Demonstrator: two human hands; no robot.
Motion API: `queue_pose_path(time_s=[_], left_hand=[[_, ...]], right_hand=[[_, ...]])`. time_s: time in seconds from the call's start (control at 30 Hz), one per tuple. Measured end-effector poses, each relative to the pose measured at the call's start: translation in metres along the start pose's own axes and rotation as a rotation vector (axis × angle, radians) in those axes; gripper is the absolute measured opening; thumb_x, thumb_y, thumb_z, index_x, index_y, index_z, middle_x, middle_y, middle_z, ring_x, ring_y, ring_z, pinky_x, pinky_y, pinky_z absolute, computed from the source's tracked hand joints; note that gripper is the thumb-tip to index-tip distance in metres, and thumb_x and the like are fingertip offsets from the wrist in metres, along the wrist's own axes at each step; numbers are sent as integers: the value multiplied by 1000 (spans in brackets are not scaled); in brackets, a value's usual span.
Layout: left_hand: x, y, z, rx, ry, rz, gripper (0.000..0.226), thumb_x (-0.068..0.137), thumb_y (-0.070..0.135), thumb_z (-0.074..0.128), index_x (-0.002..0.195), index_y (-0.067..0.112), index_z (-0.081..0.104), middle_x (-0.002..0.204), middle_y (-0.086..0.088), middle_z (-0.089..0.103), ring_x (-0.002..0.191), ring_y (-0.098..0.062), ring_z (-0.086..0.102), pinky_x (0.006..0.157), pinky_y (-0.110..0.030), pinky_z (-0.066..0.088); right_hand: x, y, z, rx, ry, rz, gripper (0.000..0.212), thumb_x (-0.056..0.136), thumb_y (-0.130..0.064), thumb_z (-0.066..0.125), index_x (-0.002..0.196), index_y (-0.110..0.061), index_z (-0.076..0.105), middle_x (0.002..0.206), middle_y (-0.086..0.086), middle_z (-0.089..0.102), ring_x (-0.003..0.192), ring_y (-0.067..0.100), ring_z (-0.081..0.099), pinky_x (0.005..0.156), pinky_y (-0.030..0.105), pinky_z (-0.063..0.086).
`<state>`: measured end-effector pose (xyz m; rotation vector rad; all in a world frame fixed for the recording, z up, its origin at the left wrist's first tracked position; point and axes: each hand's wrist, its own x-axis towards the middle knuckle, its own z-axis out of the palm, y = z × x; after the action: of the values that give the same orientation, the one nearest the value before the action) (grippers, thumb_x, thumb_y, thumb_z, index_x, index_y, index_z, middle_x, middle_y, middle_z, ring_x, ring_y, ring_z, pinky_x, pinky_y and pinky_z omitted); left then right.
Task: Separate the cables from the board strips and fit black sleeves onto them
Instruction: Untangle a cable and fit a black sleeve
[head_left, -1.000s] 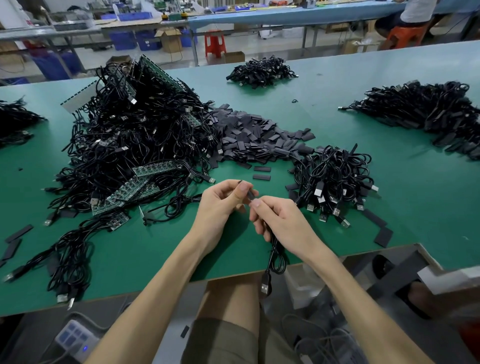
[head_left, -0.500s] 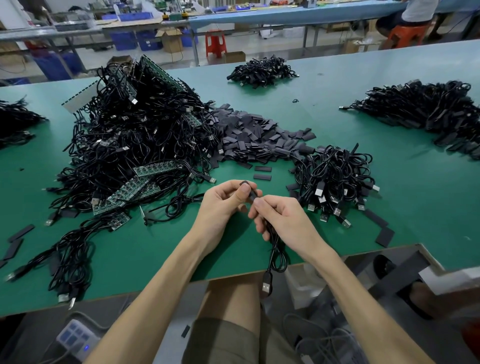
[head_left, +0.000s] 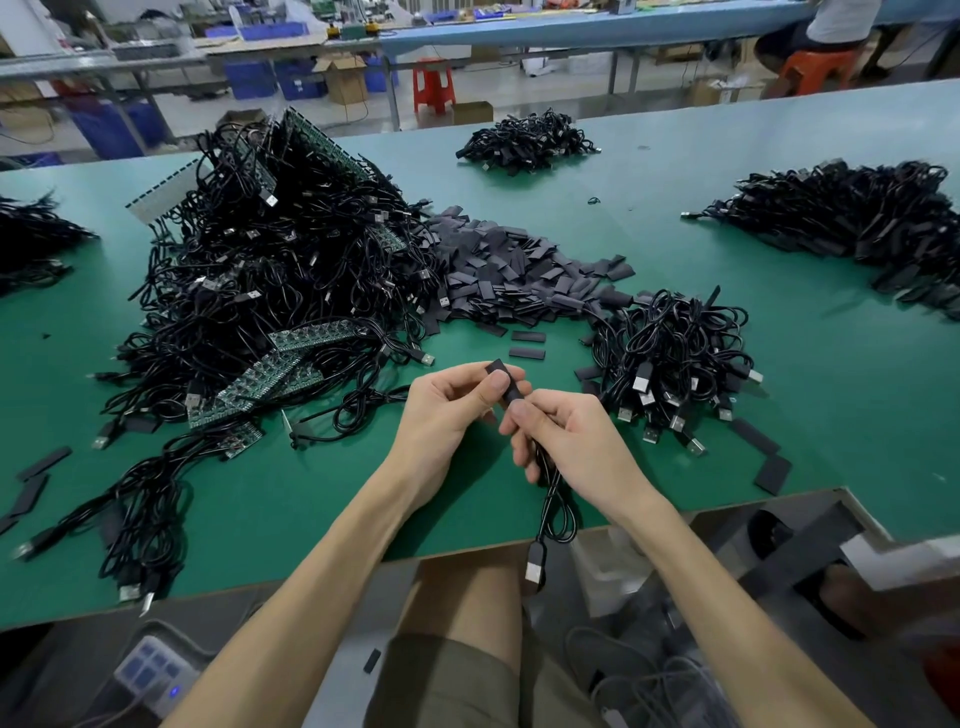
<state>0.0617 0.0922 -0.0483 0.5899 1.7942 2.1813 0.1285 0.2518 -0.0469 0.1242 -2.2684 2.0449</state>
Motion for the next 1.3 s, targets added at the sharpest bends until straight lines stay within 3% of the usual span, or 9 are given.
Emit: queue_pose_path(time_s=[0.33, 0.53, 0.7, 0.77, 0.87, 1.0, 1.1, 1.17, 1.3], left_hand=[[1, 0, 1, 2, 52, -2, 22, 90, 34, 74, 99, 15, 80, 99, -9, 77, 87, -19, 62, 83, -38, 44], [4, 3, -4, -181, 188, -44, 18, 89, 33, 70, 95, 20, 82, 99, -3, 76, 80, -10, 65, 74, -26, 48], [3, 1, -1, -105, 130, -31, 23, 93, 35, 67, 104, 18, 79, 104, -6, 75, 84, -15, 64, 76, -32, 44], [2, -1, 2, 1, 33, 6, 26, 96, 33, 66, 109, 12, 76, 96, -9, 73, 74, -21, 61, 78, -37, 43], [2, -1, 4, 76, -68, 43, 22, 98, 22, 67, 107, 3, 73, 79, -7, 68, 57, -22, 55, 72, -29, 48], [2, 0, 1, 76, 43, 24, 20, 96, 26, 70, 98, 7, 77, 90, -8, 74, 73, -17, 66, 70, -29, 52], [8, 5, 3, 24, 142, 15, 18, 92, 31, 72, 94, 13, 78, 92, -8, 74, 83, -20, 66, 73, -39, 52], [19, 13, 5, 117, 187, 30, 16, 91, 32, 71, 94, 17, 78, 87, -3, 76, 83, -15, 70, 78, -37, 54], [47, 40, 18, 264, 116, 86, 14, 96, 22, 71, 101, 9, 76, 82, -2, 76, 74, -11, 70, 54, -24, 54]], right_hand=[[2, 3, -1, -43, 27, -11, 31, 106, -24, 57, 84, -8, 70, 63, 6, 68, 48, 23, 61, 55, 29, 49], [5, 4, 2, -80, -20, -13, 19, 102, -24, 65, 97, -8, 72, 82, 7, 76, 69, 25, 73, 80, 37, 59], [5, 3, 1, -113, -42, -27, 23, 105, -20, 59, 91, -10, 74, 79, 5, 76, 54, 20, 64, 63, 30, 52], [4, 2, -2, -49, 6, -28, 26, 107, -18, 54, 92, -6, 72, 78, 8, 75, 49, 22, 61, 56, 24, 47], [4, 1, -3, -26, 9, -12, 27, 109, -20, 51, 96, -5, 70, 79, 9, 75, 48, 26, 61, 55, 27, 45], [4, -2, 1, -9, -73, -23, 27, 110, -29, 50, 103, -12, 70, 84, 10, 78, 52, 35, 65, 65, 37, 51], [5, -6, 1, 21, -39, -12, 40, 104, -52, 47, 119, -23, 69, 79, 8, 77, 58, 44, 65, 52, 35, 42], [5, -6, 1, 71, -45, 8, 46, 99, -60, 46, 123, -25, 63, 76, 10, 76, 54, 35, 68, 46, 27, 38], [6, -4, 2, 96, -58, 28, 50, 94, -69, 49, 116, -24, 55, 80, 14, 77, 53, 27, 68, 45, 23, 40]])
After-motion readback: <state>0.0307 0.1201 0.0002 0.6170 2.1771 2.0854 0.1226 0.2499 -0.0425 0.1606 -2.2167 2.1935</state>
